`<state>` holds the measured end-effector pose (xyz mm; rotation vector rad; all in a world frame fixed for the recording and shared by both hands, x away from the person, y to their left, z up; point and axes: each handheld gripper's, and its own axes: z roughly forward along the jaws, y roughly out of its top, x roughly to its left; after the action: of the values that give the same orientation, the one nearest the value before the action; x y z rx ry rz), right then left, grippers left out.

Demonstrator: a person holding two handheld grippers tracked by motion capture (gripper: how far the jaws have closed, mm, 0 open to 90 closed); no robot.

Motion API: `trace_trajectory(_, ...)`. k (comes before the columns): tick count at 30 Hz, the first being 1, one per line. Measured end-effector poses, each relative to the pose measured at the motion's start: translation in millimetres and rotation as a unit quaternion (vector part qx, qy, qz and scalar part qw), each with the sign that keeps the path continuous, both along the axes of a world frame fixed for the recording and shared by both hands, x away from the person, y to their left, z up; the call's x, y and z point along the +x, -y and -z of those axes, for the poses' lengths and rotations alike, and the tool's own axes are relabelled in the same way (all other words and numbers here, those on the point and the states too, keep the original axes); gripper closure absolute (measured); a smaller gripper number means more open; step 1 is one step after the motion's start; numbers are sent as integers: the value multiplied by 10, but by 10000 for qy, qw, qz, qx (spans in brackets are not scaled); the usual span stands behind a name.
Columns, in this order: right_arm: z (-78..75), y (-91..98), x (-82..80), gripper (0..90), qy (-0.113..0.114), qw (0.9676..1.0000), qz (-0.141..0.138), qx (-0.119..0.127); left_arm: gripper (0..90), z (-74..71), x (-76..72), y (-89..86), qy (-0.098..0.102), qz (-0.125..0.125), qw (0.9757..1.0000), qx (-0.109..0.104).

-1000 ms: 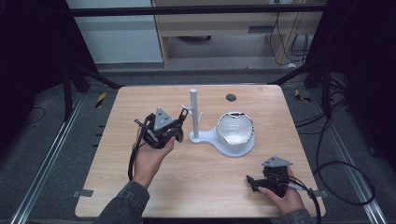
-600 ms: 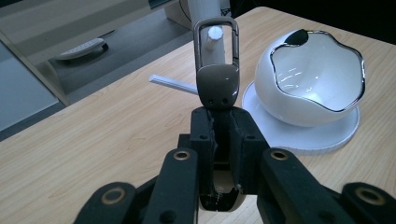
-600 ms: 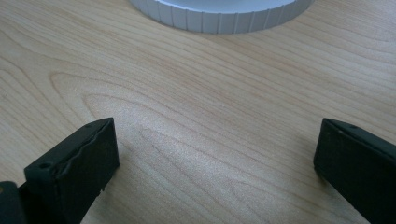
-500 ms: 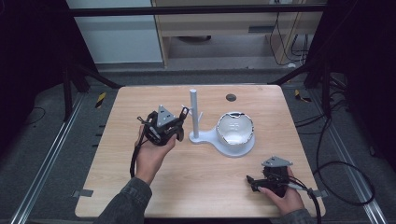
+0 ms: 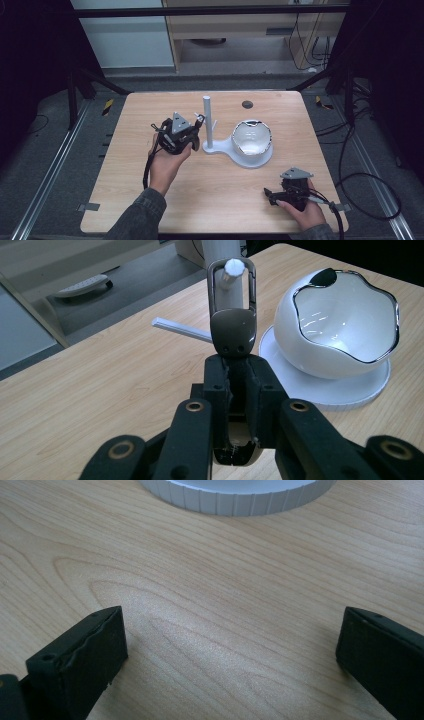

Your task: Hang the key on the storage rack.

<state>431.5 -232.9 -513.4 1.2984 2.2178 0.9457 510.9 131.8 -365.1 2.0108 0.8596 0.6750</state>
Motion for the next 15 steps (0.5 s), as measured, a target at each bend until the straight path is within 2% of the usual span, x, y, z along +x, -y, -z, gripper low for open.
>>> trace_trajectory(15, 0, 0, 0, 4, -1, 10000, 1, 1, 806, 75, 89, 71, -58, -26, 10000, -52)
